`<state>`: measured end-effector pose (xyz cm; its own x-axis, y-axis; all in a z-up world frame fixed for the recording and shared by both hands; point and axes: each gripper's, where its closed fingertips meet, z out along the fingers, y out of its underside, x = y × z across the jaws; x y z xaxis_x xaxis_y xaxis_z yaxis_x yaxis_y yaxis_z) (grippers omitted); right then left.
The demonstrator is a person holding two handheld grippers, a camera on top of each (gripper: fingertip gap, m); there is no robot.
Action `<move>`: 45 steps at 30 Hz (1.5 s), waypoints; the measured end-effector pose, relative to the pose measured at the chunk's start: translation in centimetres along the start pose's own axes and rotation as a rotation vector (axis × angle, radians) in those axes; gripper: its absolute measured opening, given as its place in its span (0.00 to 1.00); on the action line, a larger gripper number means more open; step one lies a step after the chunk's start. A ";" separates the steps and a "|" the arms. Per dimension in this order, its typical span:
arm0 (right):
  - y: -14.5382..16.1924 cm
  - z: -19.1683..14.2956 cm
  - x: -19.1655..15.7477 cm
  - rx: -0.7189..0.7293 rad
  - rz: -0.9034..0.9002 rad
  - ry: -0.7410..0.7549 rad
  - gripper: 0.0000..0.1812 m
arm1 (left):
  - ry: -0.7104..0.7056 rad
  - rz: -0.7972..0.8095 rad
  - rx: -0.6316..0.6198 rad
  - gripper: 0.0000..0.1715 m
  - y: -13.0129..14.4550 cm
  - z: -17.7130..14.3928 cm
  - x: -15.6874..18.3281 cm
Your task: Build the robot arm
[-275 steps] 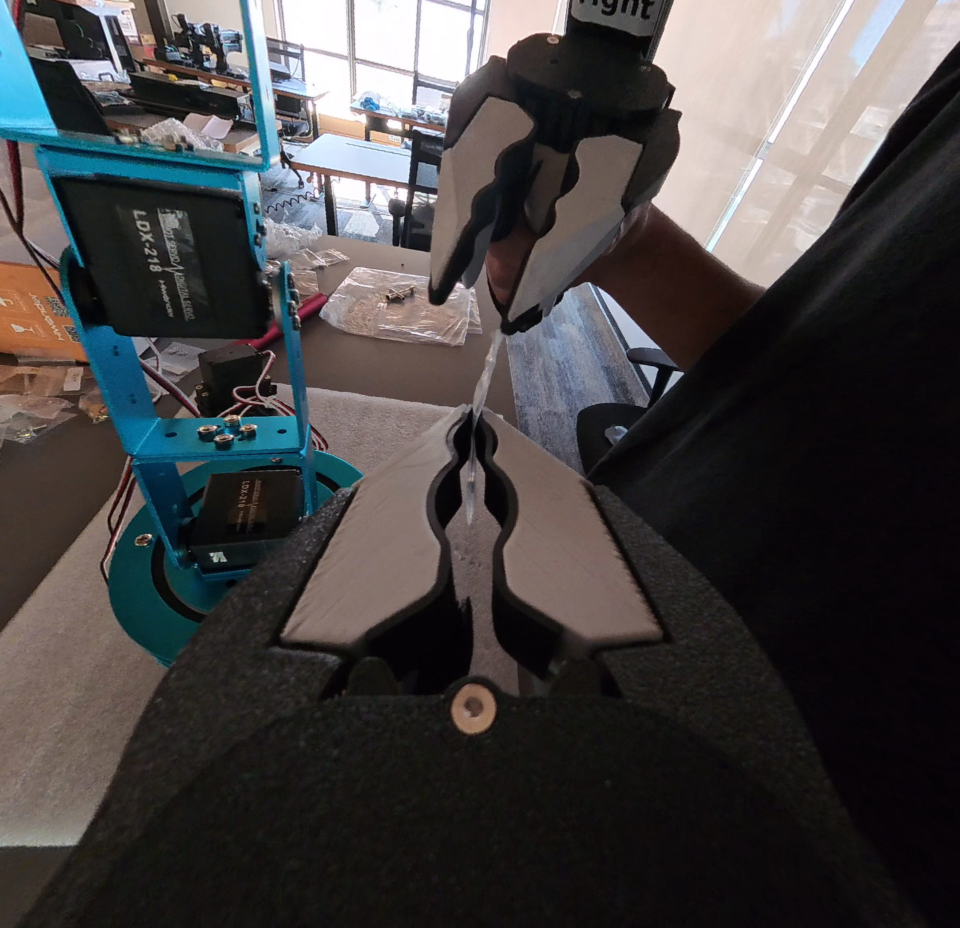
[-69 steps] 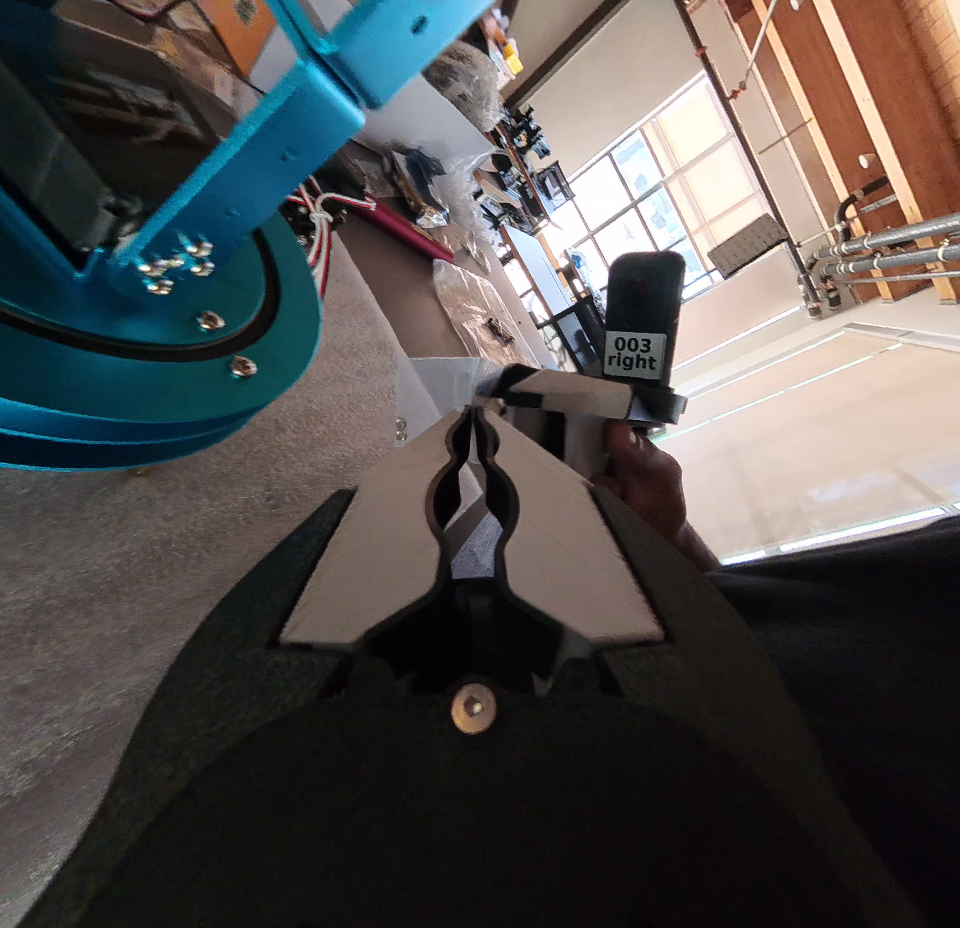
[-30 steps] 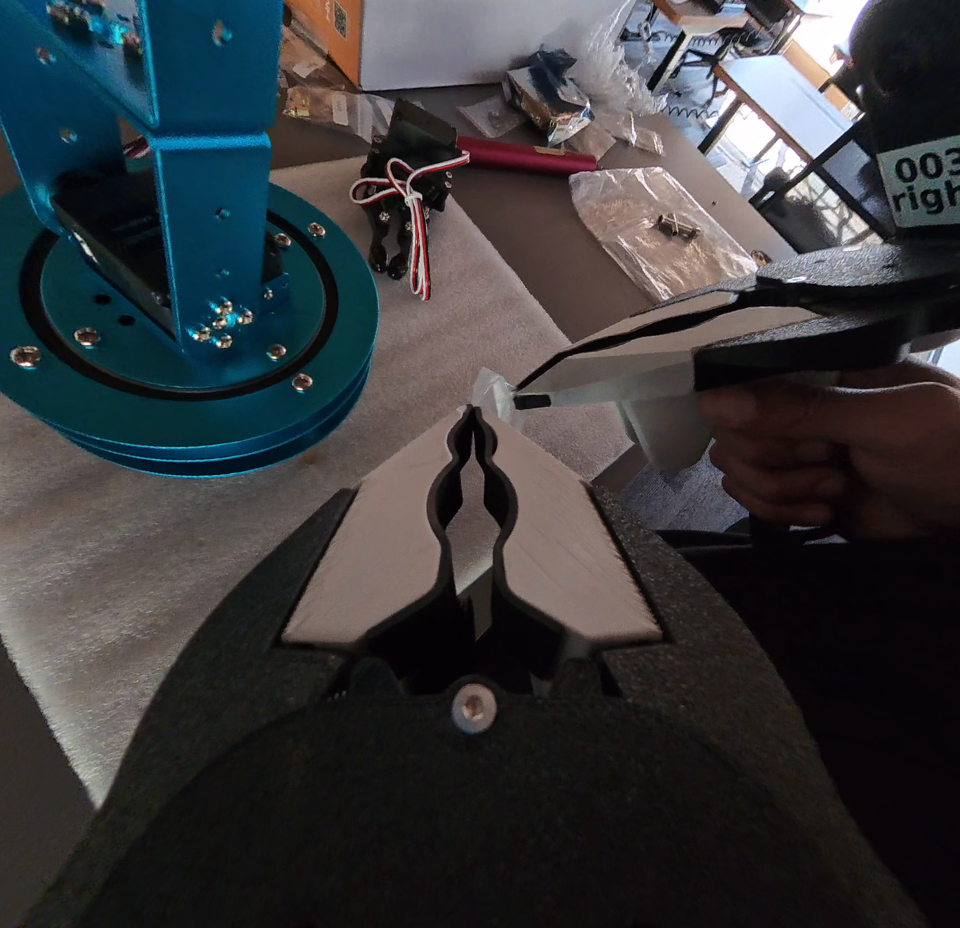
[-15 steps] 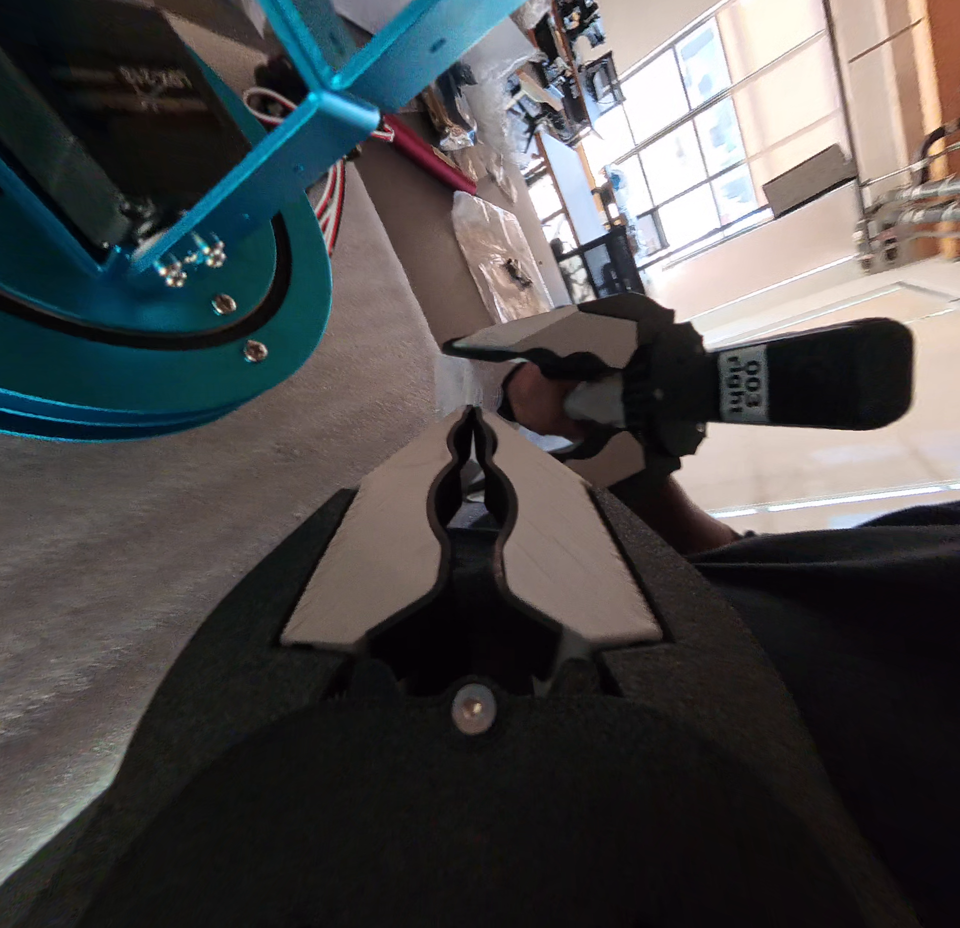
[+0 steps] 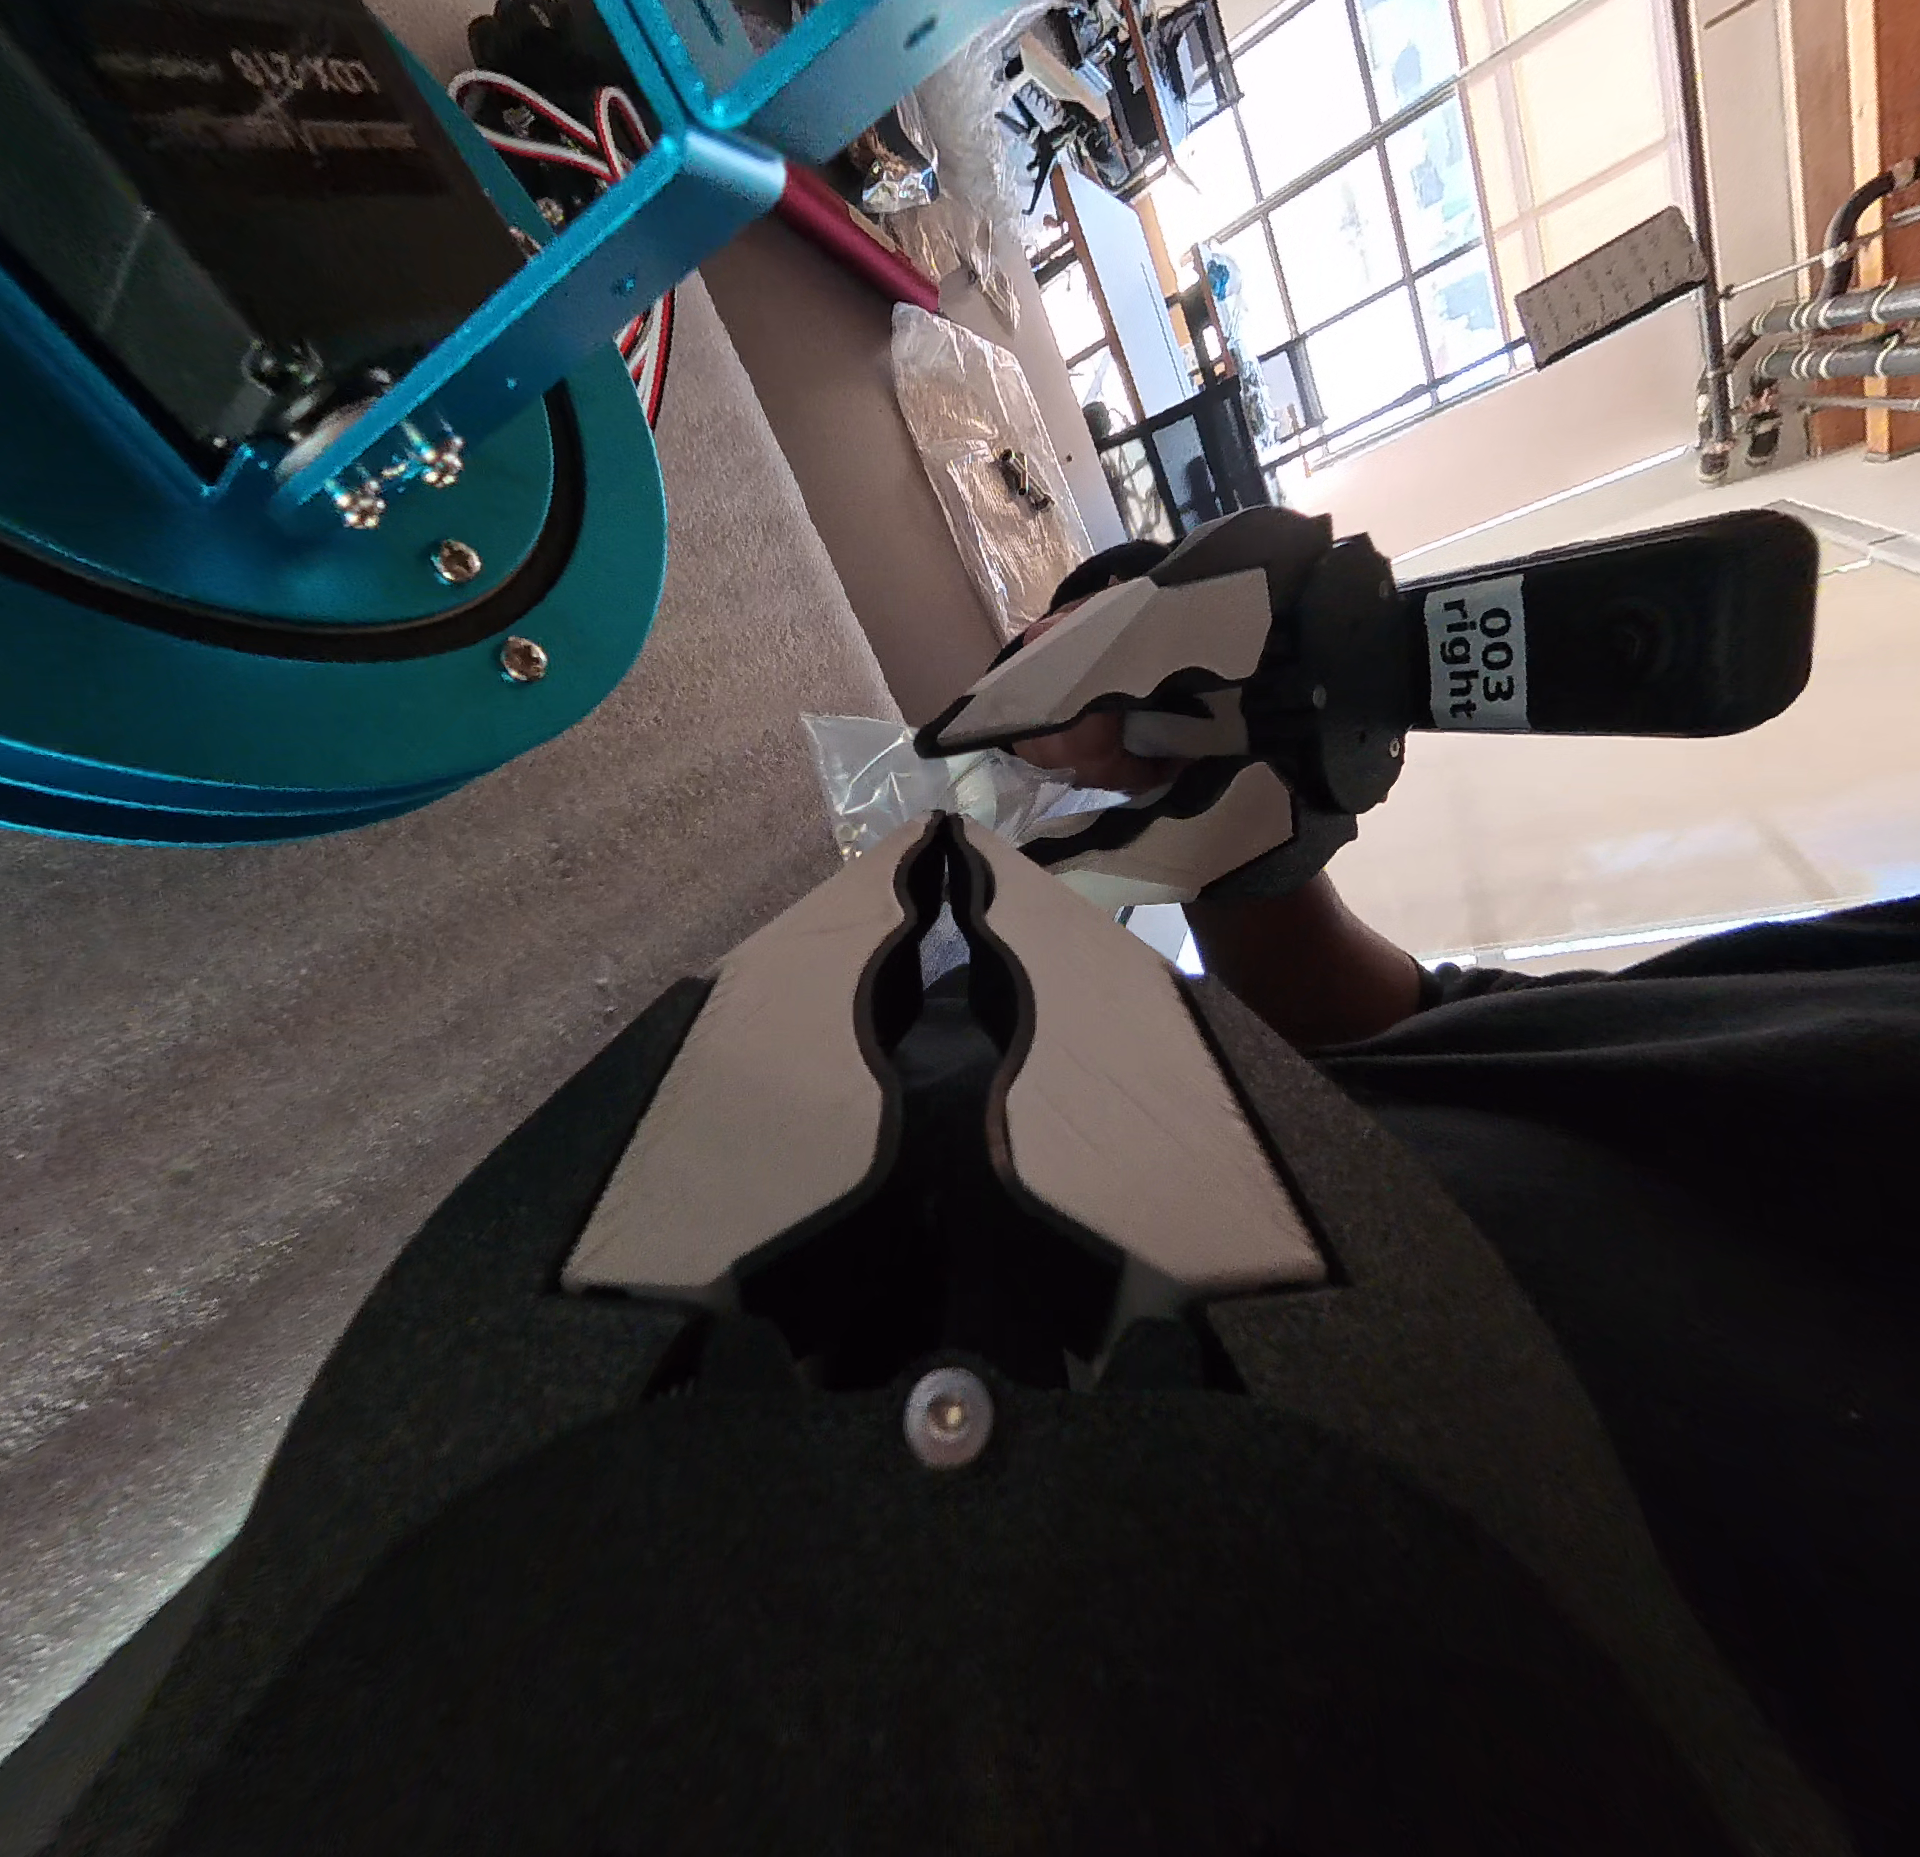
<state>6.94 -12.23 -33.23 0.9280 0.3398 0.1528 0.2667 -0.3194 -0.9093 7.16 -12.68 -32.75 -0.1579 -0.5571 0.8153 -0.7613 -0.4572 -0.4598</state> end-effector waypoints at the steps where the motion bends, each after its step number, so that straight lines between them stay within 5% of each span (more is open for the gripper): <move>1: 0.0 0.0 0.0 0.003 0.000 -0.005 0.13 | 0.000 0.003 -0.010 0.00 0.1 0.0 -0.1; 9: -1.4 -0.9 0.3 0.130 0.144 -0.053 0.19 | 0.159 0.072 -0.004 0.00 -0.6 -0.9 1.3; 16: -2.9 -2.7 1.2 0.466 0.902 -0.441 0.32 | 0.482 0.071 0.168 0.00 -2.8 -4.0 4.4; 19: -4.2 -2.8 0.5 0.540 0.989 -0.569 0.28 | 0.562 0.095 0.204 0.00 -3.2 -4.8 5.6; 24: -5.7 -4.5 1.6 0.679 0.986 -0.622 0.06 | 0.561 0.099 0.203 0.00 -3.2 -4.8 5.4; 30: -4.8 -4.4 1.9 0.588 0.932 -0.555 0.00 | 0.532 0.094 0.205 0.00 -3.2 -4.7 4.6; 36: -2.4 -3.9 2.7 0.413 0.881 -0.410 0.00 | 0.345 0.171 0.139 0.00 -1.8 -2.4 1.6; 38: -0.9 -3.7 2.9 0.324 0.863 -0.354 0.00 | 0.255 0.205 0.103 0.00 -1.2 -1.3 0.1; 41: 1.6 -4.0 3.9 0.198 0.828 -0.257 0.00 | 0.092 0.226 0.060 0.15 -0.6 -0.1 -3.1; 45: 4.7 -5.1 5.8 -0.052 0.718 -0.127 0.00 | 0.014 0.234 0.095 0.15 -1.0 -0.9 -5.0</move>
<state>14.88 -16.30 -34.65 0.8422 0.1298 -0.5232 -0.3814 -0.5424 -0.7486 8.12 -8.79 -36.05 -0.3323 -0.6462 0.6870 -0.6401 -0.3804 -0.6675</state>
